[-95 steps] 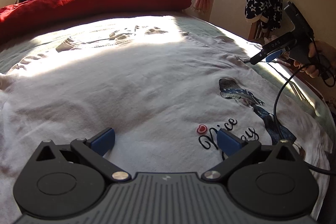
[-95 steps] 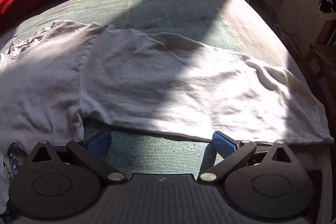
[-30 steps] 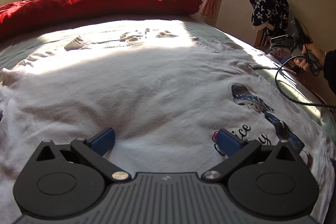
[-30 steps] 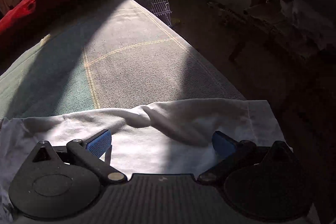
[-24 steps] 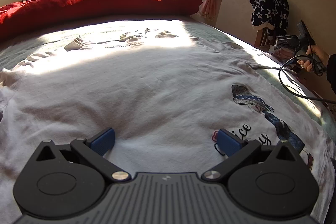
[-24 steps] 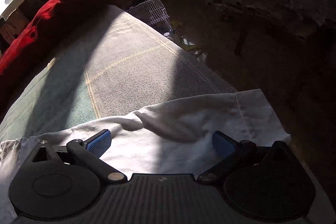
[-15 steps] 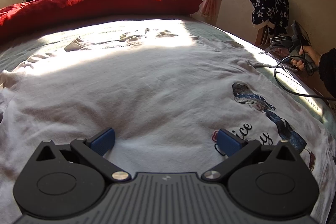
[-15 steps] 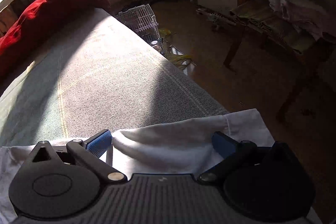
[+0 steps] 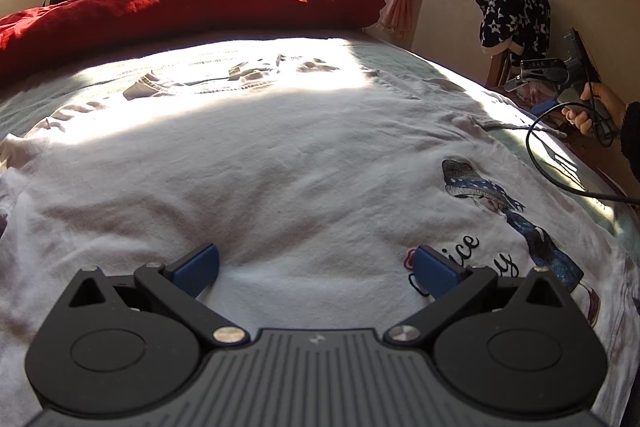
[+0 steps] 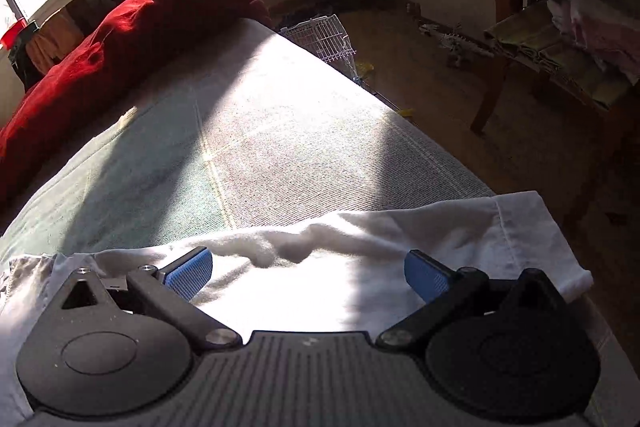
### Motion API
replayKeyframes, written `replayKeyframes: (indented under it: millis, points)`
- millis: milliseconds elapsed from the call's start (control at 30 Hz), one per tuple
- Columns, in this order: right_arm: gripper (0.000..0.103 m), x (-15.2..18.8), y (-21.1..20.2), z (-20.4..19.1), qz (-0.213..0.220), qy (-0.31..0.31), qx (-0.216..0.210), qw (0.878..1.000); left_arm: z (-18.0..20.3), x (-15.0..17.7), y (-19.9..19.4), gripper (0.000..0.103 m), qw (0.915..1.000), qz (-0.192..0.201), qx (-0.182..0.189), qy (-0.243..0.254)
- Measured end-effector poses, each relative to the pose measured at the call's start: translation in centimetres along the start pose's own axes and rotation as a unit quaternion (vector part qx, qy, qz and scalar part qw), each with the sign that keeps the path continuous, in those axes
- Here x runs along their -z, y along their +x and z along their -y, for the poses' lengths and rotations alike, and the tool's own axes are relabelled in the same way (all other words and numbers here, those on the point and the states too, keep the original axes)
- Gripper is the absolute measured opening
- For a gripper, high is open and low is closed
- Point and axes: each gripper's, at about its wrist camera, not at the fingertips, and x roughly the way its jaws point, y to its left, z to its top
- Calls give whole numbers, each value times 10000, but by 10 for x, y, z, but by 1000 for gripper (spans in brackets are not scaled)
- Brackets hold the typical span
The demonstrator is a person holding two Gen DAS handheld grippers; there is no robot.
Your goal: Fold clothes
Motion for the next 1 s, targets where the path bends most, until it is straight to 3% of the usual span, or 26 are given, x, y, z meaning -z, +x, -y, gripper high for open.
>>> replayKeyframes:
  millis: [167,300,500,567,667,867,967,1000]
  points:
    - [103,25,-7,-10,-616,-254,263,9974,10,-3,-11,102,9993,113,-278,201]
    - [103,23,-51,-29,-482,-370,162,9980,17,-10,-35,102,9984,439,-171,322]
    - [103,1,-144,-60,344,-890,228,9952,15,-14,-55,102,9981,577,-65,220]
    - [103,-3,-154,-56,521,-842,236,9948,14,-14,-58,102,9980,586,-78,204]
    - [103,-8,-147,-39,578,-547,308,9964,9,-14,-60,102,9980,614,-49,132]
    - [103,4,-83,15,258,656,198,9973,-2,-17,-48,102,9987,482,-98,-114]
    - [103,19,-56,13,-58,804,-69,9967,-4,-15,-42,102,9991,340,-191,-146]
    - [103,24,-54,-3,-142,586,-139,9981,-4,-15,-41,102,9991,311,-228,-149]
